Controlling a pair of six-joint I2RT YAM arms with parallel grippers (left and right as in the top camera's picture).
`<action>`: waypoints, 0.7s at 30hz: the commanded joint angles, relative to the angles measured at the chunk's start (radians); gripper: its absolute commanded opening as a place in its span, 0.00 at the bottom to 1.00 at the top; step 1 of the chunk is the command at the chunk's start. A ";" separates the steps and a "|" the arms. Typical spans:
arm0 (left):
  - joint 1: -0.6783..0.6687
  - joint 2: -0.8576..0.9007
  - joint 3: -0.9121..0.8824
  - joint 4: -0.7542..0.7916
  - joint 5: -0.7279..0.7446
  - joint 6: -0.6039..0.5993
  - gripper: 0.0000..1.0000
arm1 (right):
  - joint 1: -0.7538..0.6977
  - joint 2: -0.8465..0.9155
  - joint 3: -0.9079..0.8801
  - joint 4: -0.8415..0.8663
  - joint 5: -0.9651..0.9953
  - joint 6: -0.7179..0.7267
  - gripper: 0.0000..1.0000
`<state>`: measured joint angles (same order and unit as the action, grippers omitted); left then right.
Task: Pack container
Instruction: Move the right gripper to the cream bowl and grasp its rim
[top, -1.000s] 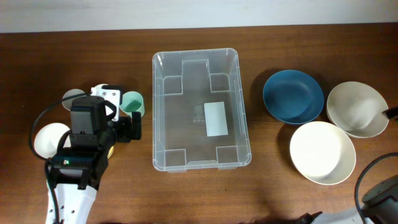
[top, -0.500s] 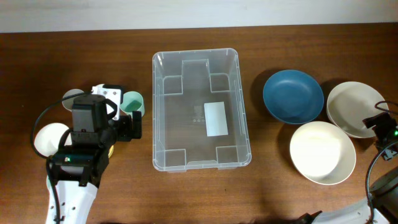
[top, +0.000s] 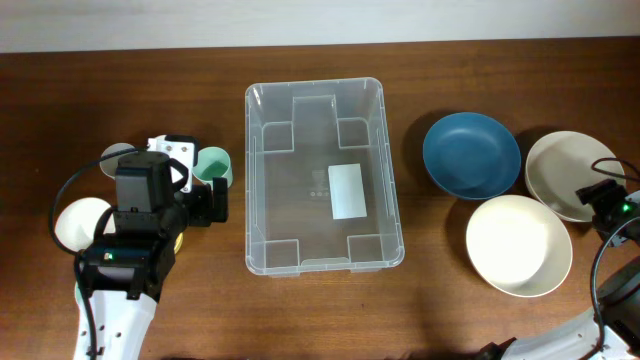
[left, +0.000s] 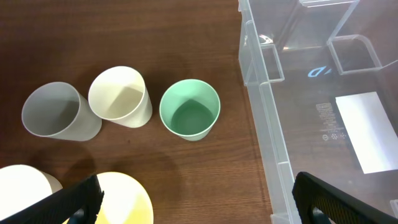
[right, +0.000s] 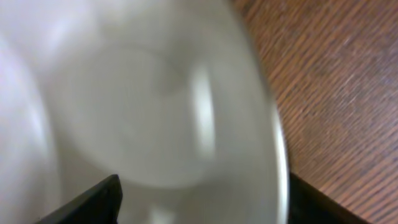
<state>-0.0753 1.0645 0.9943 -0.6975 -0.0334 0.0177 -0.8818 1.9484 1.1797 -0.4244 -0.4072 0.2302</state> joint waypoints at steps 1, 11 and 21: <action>0.006 0.002 0.021 0.007 0.011 -0.006 1.00 | 0.011 0.033 -0.008 -0.006 -0.004 -0.001 0.60; 0.006 0.002 0.021 0.009 0.011 -0.006 1.00 | 0.011 0.033 -0.007 -0.006 -0.005 0.000 0.29; 0.006 0.002 0.021 0.010 0.011 -0.006 1.00 | 0.011 0.032 -0.007 -0.005 -0.008 0.039 0.04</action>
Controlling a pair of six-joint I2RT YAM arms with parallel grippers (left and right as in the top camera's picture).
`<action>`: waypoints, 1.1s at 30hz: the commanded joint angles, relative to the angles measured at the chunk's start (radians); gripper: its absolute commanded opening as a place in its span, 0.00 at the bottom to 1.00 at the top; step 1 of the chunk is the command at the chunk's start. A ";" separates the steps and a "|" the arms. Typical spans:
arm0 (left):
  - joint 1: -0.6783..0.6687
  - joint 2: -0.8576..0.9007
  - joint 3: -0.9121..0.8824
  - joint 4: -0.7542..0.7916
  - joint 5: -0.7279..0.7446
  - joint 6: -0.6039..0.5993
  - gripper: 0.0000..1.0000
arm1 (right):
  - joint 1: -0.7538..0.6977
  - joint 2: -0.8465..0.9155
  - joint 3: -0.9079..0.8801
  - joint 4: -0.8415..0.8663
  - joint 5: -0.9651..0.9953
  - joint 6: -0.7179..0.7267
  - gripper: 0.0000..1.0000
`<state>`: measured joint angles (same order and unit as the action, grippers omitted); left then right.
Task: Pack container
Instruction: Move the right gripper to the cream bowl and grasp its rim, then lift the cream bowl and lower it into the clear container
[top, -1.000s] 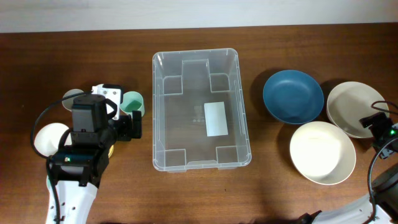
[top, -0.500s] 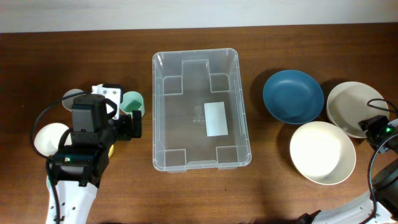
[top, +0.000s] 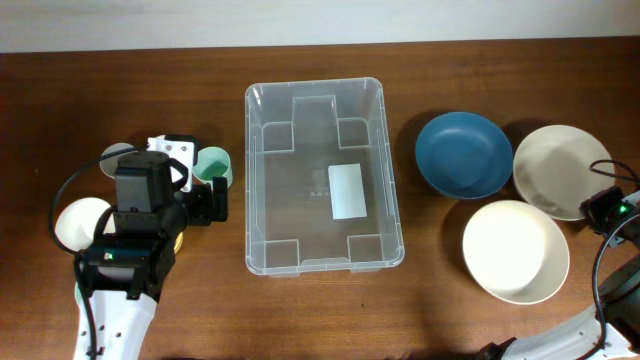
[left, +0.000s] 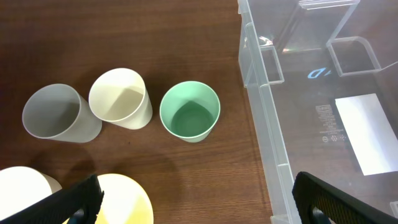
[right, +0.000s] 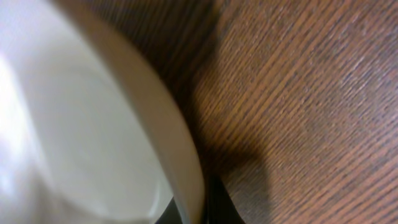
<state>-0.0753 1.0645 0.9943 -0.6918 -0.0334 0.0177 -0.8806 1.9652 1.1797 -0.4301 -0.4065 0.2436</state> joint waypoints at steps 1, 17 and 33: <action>0.006 0.002 0.021 0.004 0.011 -0.006 1.00 | 0.010 0.014 -0.007 0.000 -0.009 0.032 0.04; 0.006 0.002 0.021 0.011 0.011 -0.006 1.00 | 0.092 -0.373 0.195 -0.201 -0.164 -0.002 0.04; 0.094 0.000 0.023 -0.029 0.010 -0.127 1.00 | 0.991 -0.441 0.526 -0.501 0.233 -0.109 0.04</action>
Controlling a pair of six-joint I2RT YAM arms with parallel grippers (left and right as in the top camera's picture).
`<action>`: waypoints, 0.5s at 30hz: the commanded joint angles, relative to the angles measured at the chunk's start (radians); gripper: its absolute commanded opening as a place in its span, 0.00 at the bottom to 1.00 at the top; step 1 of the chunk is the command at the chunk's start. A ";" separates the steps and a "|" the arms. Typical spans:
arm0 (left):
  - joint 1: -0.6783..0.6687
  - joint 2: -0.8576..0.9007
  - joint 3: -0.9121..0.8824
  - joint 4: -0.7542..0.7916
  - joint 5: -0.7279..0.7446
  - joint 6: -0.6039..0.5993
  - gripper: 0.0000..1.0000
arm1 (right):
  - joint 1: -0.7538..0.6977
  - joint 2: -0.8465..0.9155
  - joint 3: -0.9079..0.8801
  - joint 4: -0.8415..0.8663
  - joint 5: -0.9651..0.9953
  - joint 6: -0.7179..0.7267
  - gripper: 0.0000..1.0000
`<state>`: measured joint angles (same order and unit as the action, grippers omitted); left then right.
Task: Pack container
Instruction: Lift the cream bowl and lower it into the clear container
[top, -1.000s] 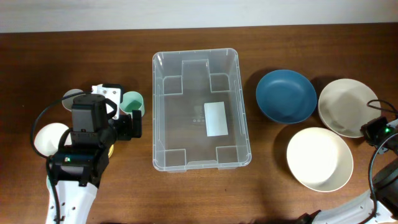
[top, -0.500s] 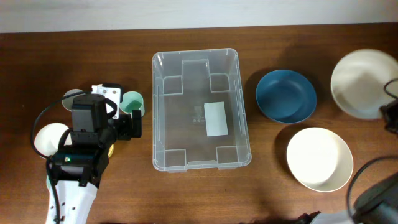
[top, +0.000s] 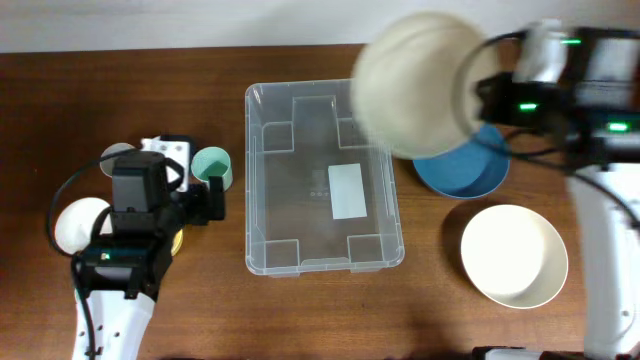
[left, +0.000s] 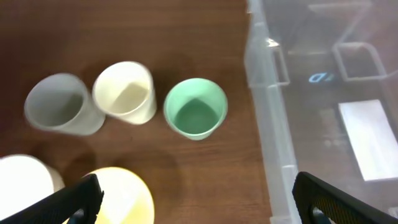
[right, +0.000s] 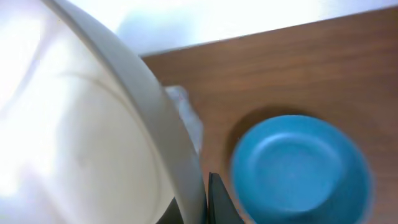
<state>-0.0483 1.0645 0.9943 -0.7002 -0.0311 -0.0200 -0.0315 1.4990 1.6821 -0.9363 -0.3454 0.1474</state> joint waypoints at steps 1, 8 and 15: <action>0.096 0.000 0.024 -0.033 0.010 -0.092 1.00 | 0.179 0.042 0.024 0.009 0.196 -0.013 0.04; 0.253 0.000 0.102 -0.125 0.010 -0.090 1.00 | 0.320 0.269 0.167 -0.004 0.280 -0.010 0.03; 0.272 0.000 0.175 -0.137 0.009 -0.088 1.00 | 0.346 0.559 0.421 -0.109 0.268 -0.008 0.04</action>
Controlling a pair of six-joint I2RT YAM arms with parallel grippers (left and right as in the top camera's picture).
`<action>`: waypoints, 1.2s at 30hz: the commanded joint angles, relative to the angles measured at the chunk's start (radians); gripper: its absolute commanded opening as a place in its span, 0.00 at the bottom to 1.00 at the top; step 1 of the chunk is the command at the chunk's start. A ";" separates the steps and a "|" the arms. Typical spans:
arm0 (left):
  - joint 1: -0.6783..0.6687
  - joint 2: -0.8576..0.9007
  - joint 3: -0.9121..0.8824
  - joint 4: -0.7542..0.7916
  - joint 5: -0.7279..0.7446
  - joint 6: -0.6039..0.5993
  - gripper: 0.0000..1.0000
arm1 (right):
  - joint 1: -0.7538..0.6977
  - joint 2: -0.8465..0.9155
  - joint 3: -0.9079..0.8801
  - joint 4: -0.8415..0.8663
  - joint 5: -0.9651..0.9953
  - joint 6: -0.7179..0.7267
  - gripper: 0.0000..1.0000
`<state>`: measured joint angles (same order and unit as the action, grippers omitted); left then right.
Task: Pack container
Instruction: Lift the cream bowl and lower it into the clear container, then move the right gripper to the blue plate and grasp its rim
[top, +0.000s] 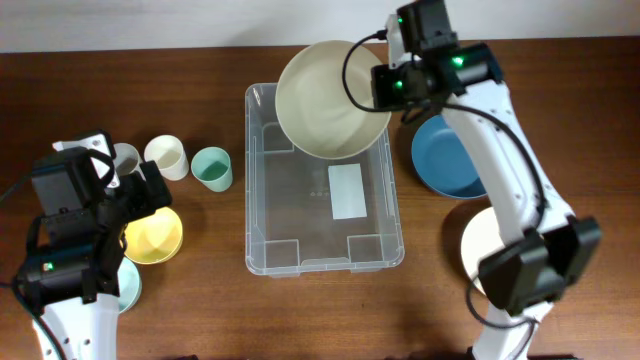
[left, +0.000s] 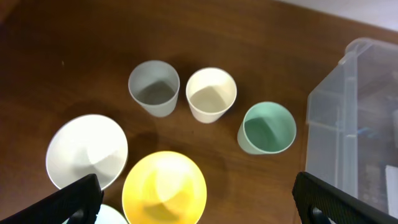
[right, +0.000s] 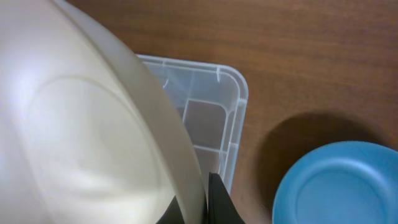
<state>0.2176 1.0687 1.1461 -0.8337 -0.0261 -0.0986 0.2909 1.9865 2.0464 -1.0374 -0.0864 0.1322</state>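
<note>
The clear plastic container (top: 325, 215) stands mid-table. My right gripper (right: 208, 199) is shut on the rim of a beige bowl (top: 330, 98), which hangs tilted over the container's far end; the bowl (right: 87, 124) fills most of the right wrist view. A blue bowl (top: 450, 160) and a white bowl (top: 478, 240), partly hidden by the right arm, sit to the right. My left gripper (left: 196, 214) is open over a yellow bowl (left: 164, 188), holding nothing.
Left of the container stand a grey cup (left: 153, 87), a cream cup (left: 211, 94) and a green cup (left: 267, 128). A white bowl (left: 87, 151) lies by the yellow one. A pale green bowl (top: 128, 285) peeks out beneath the left arm.
The beige bowl has gone from over the container's far right corner to over its far middle. My left arm has drawn back to the left, away from the container.
The beige bowl lay at the far right of the table with my right gripper at its edge. Then the gripper was shut on its rim. Later the bowl was in the air by the container, and now hangs over its far end. The left gripper stayed open.
</note>
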 joint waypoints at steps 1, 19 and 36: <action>0.006 -0.003 0.024 -0.005 0.004 -0.009 1.00 | 0.028 0.100 0.057 -0.014 0.010 0.007 0.04; 0.006 -0.003 0.024 0.014 0.004 -0.009 1.00 | 0.061 0.308 0.109 -0.059 0.023 0.032 0.32; 0.006 -0.003 0.024 0.018 0.004 -0.009 1.00 | -0.445 0.090 0.525 -0.566 0.129 0.183 0.67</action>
<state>0.2176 1.0691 1.1542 -0.8192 -0.0261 -0.0986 -0.0536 2.0296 2.5992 -1.5532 0.1036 0.2646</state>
